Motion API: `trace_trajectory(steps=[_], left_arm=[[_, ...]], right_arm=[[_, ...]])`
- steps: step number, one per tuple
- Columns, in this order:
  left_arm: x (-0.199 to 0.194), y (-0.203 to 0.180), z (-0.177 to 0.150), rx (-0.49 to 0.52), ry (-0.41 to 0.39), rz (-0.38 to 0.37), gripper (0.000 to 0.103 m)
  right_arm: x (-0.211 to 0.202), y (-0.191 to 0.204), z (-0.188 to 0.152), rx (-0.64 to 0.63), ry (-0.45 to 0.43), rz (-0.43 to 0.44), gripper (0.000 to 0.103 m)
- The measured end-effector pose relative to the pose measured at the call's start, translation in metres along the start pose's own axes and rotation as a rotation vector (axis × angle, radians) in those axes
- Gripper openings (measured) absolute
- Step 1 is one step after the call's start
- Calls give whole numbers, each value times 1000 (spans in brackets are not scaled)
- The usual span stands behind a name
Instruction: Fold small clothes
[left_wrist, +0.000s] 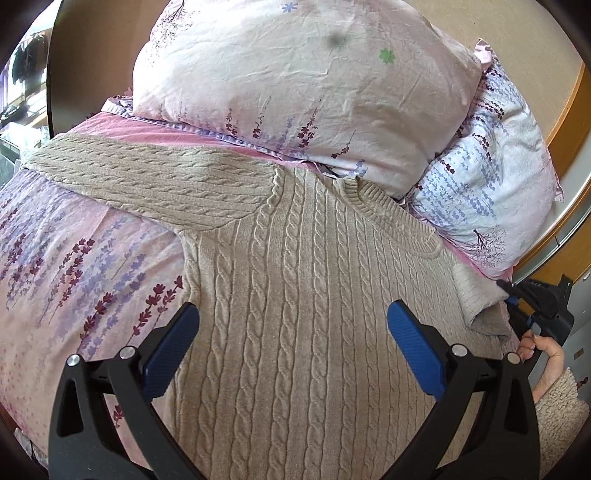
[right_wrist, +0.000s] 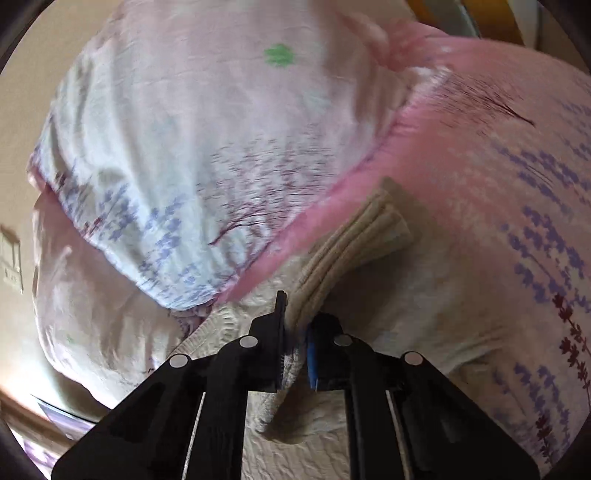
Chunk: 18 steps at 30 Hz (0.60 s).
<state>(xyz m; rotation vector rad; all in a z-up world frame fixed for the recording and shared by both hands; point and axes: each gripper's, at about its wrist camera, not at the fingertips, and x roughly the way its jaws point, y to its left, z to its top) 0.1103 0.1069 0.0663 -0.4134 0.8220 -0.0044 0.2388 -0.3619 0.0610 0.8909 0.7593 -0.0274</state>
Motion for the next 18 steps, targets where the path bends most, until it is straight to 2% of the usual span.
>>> trace_trajectory(steps=[4,7,10,12,13,14,15,17,18], left_arm=[[2,1,7,15,14,-40,101],[5,1,12,-11,21,-82,101],[13,1,19,-58,42,-130,101],[20,0,24,-92,56,-159,101],[25,0,27,-110,63,-173,101],[30,0,31,-130,73,-187,101],[36,-1,34,-151,85,-202,101],[51,-5,42,-188,119,-240,101],[59,-8,45,-205,139,-258,101]], right_arm=[[18,78,-29,-246,61,119,9],[43,118,-67,-360,181,179,9],[82,134,-112,-478,368,139,10],[100,131,-138,-531,508,93,18],[98,126,-143,-526,530,105,19],[89,123,-143,-519,515,129,33],[81,119,-139,-504,505,149,58],[58,102,-126,-439,463,188,78],[45,90,-116,-397,430,199,78]])
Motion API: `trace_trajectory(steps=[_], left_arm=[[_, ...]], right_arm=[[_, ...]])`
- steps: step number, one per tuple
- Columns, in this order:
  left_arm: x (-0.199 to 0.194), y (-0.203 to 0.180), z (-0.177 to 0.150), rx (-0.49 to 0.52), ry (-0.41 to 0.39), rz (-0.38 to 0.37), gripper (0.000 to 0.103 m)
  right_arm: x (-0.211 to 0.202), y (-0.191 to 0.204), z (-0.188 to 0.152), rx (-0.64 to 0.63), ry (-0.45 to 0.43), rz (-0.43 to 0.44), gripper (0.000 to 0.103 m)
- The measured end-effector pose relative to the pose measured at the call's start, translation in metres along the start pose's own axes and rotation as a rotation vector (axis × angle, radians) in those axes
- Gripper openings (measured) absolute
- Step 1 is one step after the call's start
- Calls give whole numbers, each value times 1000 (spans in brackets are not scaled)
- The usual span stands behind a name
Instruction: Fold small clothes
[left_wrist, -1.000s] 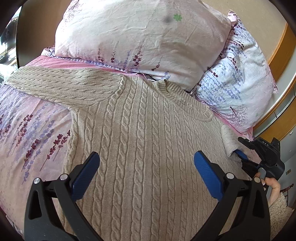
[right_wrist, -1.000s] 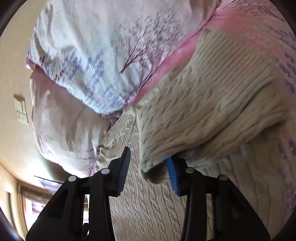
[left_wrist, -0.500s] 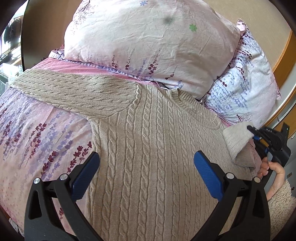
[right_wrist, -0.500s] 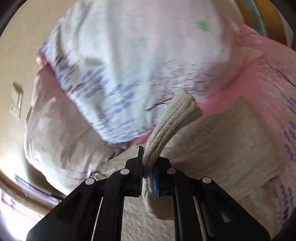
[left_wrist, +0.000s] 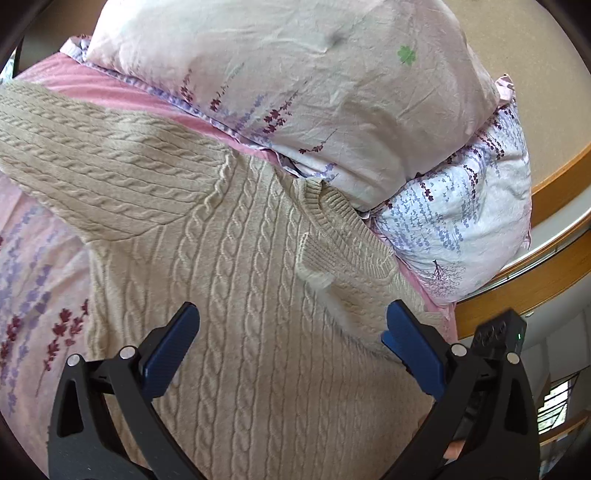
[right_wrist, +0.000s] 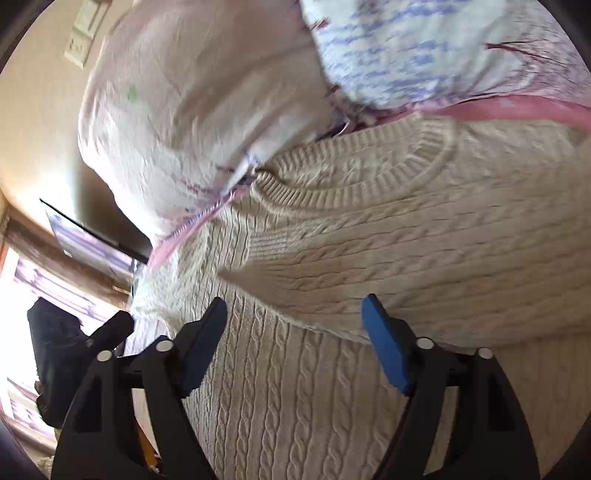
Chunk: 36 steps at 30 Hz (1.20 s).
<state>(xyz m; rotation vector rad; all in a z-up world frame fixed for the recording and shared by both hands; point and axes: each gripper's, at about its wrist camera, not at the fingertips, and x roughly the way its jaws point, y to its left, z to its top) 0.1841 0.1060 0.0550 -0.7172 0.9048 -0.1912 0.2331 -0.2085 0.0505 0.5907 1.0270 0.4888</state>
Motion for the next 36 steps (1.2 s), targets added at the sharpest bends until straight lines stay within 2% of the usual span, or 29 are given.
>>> trace_trajectory(steps=[3,4,5,7,9,12,15,17,19,21,22,25,28,31,36], left_arm=[[27,-4,10,-67,65,-57,95],[37,-5,12,-92,89,-53,88],[46,-5,14,-114,112,-49,81],[62,-3,16,-156,151,-44,74],[68,-4,18,-162,142,-43,73],[76,-11,22,-120,149,-21,67],[86,-13,25,-104,164,-18,53],[94,-13,27,-101,179,-6,40],[101,-12,29,-98,186,7,33],[108,-14,31,-85,185,18,22],[112,-16,32,-74,196,12,10],[114,-21,36,-42,195,-10,7],[97,-26,48,22,149,-35,6],[81,-17,57,53,95,13,6],[83,16,55,11,118,110,6]], right_arm=[[-43,-45,-7,189,-97,7,77],[-56,-63,-5,275,-136,9,76],[-71,-87,-9,371,-180,6,70],[-94,-126,-19,542,-263,16,65],[-113,-160,-26,678,-330,18,56],[-127,-187,-29,775,-395,45,38],[-131,-193,-26,776,-418,44,28],[-134,-195,-26,775,-428,40,24],[-133,-191,-29,774,-431,32,21],[-133,-190,-29,768,-430,9,12],[-133,-191,-31,760,-427,1,11],[-133,-179,-22,719,-441,-12,10],[-136,-160,-13,633,-452,2,10],[-125,-140,-6,532,-403,-16,10],[-93,-132,-14,476,-295,-173,9]])
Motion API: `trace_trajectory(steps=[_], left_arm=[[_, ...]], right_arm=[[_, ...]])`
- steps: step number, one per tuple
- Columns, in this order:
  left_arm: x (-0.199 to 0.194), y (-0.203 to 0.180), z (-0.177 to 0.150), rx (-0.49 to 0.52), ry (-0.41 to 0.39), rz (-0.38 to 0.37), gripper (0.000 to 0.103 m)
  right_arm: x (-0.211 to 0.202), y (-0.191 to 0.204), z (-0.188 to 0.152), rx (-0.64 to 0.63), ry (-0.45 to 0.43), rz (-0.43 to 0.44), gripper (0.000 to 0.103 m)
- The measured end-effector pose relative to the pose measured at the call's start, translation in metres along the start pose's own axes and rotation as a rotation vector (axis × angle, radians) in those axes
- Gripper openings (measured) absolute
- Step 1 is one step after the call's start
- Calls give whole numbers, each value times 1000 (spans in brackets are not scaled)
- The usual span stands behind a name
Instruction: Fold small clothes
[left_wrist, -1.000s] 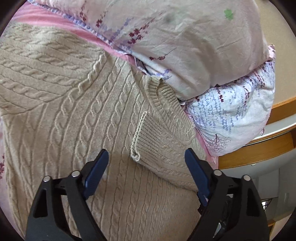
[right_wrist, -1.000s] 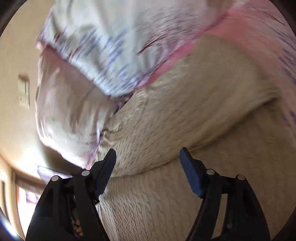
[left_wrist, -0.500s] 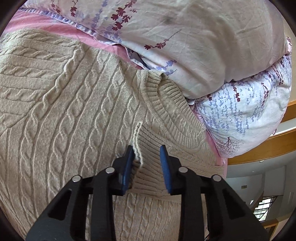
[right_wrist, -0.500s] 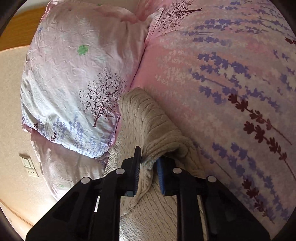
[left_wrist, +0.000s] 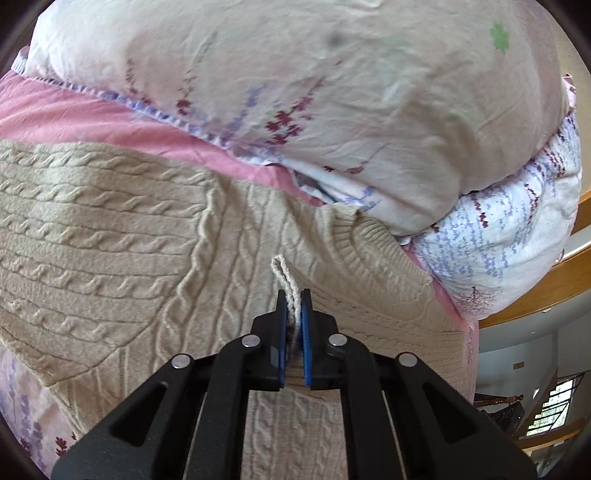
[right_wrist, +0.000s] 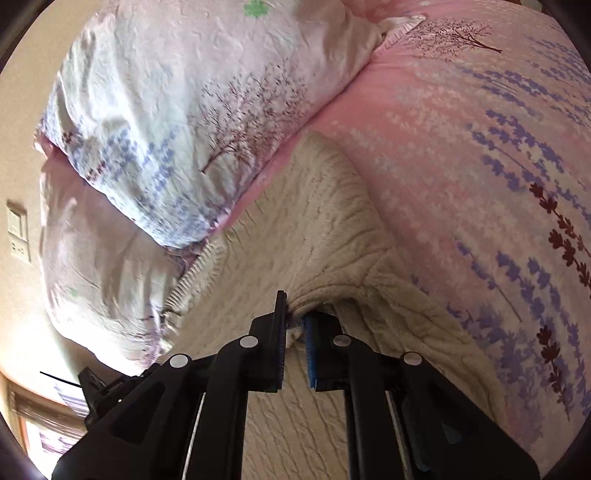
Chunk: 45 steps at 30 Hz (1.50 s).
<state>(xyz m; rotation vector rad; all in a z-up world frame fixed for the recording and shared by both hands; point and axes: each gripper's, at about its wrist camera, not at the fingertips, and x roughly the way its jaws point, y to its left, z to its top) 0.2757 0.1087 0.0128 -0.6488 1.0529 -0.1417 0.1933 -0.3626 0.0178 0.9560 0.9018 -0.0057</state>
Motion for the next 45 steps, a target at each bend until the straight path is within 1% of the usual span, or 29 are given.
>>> trace_trajectory(steps=[2,4,6,7,9,10,11,12,13,15,17,18,19,20,21,22,23,24,25,27,29,32,33,35,40,42,43,44,45], left_arm=[[7,6,-5,3,16,22,7],[8,3,-8,23,-7,29,8],[8,2,-8,30,-11,35,11],[8,3,-8,24,-10,26,11],[4,8,-8,5,-8,2,17],[-4,14,-9,-5,-15,-7,25],[-11,18,-11,-13,-29,-9,40],[-18,21,-12,-20,-49,-11,45],[-26,25,-13,-27,-66,-22,50],[-44,35,-15,-43,-94,-44,55],[-64,49,-19,-74,-131,-49,61],[-75,58,-21,-98,-151,-50,61],[-86,68,-24,-126,-170,-53,61],[-96,79,-26,-158,-190,-51,61],[-107,93,-29,-192,-212,-46,61],[-118,106,-32,-226,-233,-40,61],[-128,120,-34,-261,-255,-32,61],[-137,134,-37,-297,-274,-20,61],[-144,148,-38,-332,-287,-5,60],[-154,174,-41,-414,-305,18,59],[-162,200,-43,-509,-332,16,55],[-170,233,-43,-634,-372,-4,54],[-170,241,-41,-674,-380,-14,54],[-170,256,-38,-740,-407,-68,49],[-170,281,-22,-851,-478,-140,47],[-169,293,-16,-900,-506,-170,43],[-169,299,-14,-927,-519,-181,38],[-168,305,-12,-952,-523,-187,27],[-166,310,-11,-973,-519,-193,21]], right_arm=[[1,-3,-4,-16,-10,-79,9],[-3,0,-6,-43,-25,-119,10],[-10,7,-10,-89,-41,-164,22],[-15,10,-13,-113,-59,-189,23],[-28,18,-21,-179,-123,-217,23],[-34,23,-24,-219,-156,-228,23],[-37,28,-26,-261,-179,-238,23],[-36,35,-27,-312,-190,-247,26],[-30,44,-24,-349,-180,-247,29],[-15,54,-21,-393,-132,-238,38],[1,62,-19,-420,-92,-240,41],[6,65,-21,-436,-75,-246,45],[12,68,-22,-451,-60,-260,49],[19,70,-25,-468,-34,-285,60],[26,71,-28,-488,0,-309,65],[29,76,-32,-529,-3,-328,67],[29,79,-36,-552,0,-329,76],[29,81,-38,-551,10,-316,81],[28,82,-39,-537,7,-305,84],[26,80,-39,-493,12,-279,85],[24,79,-40,-467,18,-266,85],[20,79,-43,-451,37,-248,85],[18,80,-45,-446,39,-244,85],[13,81,-48,-441,37,-239,85],[-2,85,-53,-438,22,-227,85],[-9,84,-54,-432,11,-219,85],[-11,84,-54,-430,7,-215,85],[-14,84,-55,-432,4,-216,86],[-15,84,-56,-434,2,-219,86]])
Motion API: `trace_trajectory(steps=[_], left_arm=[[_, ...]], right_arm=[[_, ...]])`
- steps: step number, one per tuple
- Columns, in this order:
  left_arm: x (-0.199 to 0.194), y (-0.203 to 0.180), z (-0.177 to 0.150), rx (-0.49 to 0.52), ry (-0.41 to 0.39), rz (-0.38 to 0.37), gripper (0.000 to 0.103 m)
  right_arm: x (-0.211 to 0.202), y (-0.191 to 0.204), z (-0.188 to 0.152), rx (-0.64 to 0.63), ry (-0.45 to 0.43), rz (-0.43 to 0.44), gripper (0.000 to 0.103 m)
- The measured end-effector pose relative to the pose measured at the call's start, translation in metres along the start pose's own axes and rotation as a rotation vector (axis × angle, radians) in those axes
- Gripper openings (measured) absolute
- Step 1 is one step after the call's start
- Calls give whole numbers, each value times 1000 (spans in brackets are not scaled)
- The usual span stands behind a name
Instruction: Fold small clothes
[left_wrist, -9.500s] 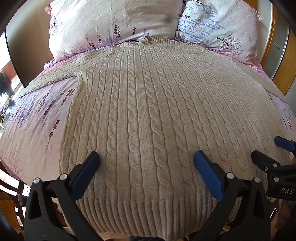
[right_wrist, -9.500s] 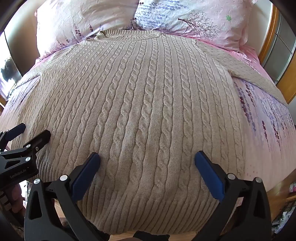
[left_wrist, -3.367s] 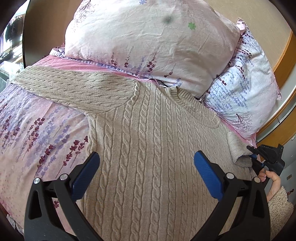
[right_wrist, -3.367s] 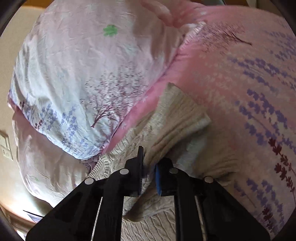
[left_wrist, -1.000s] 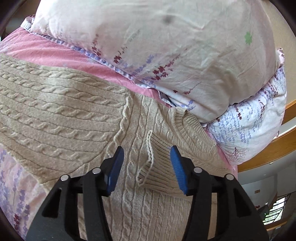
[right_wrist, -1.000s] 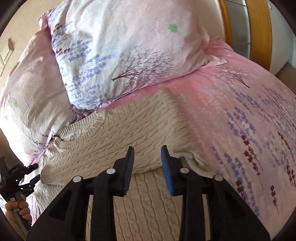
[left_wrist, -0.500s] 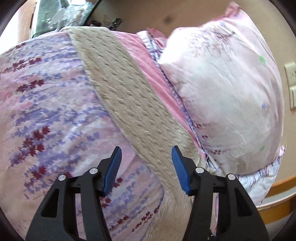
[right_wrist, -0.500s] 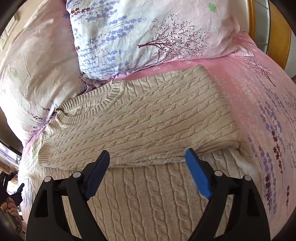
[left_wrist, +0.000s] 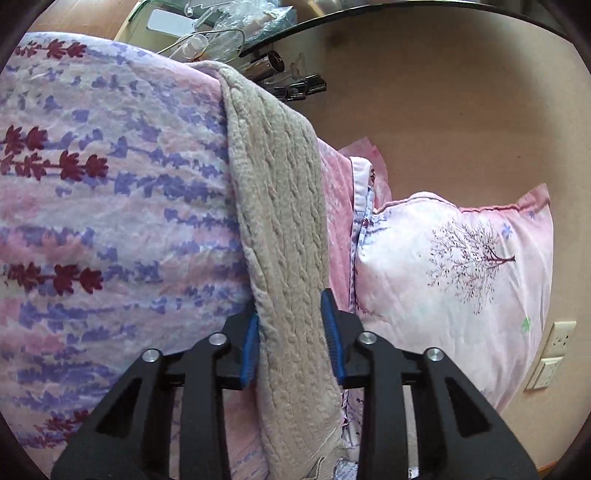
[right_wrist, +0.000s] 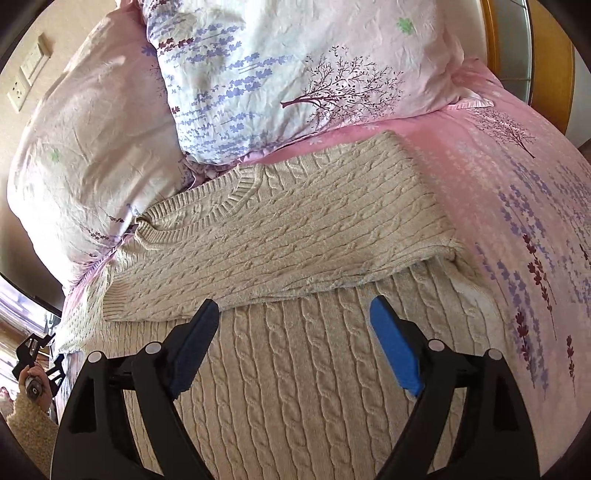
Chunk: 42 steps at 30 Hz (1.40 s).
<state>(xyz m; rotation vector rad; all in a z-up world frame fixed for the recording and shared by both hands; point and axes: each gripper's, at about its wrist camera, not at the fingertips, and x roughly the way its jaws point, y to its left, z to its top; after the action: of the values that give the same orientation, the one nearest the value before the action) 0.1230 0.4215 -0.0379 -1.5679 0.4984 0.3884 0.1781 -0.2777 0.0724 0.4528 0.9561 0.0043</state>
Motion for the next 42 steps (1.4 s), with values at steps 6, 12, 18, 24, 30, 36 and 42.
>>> trace_trajectory(steps=[6,12,18,24,30,36,42], left_arm=[[-1,-7,-10,-11,26,-92,6],[-10,-45,-55,35,108,-273,6],[4,-89,-149,92,311,-423,6],[38,-83,-265,176,482,-384,6],[76,-37,-323,231,514,-143,8],[72,-33,-304,185,488,-140,35],[65,-36,-253,94,374,-160,39]], right_arm=[[-6,-4,-5,-2,-1,-1,86],[-9,-8,-5,8,2,19,86],[-11,-8,-6,-5,7,45,86],[-17,-19,-8,15,5,51,86],[-26,-41,-9,54,3,24,86],[-30,-61,-8,99,0,-1,86],[-28,-56,-9,73,6,15,86]])
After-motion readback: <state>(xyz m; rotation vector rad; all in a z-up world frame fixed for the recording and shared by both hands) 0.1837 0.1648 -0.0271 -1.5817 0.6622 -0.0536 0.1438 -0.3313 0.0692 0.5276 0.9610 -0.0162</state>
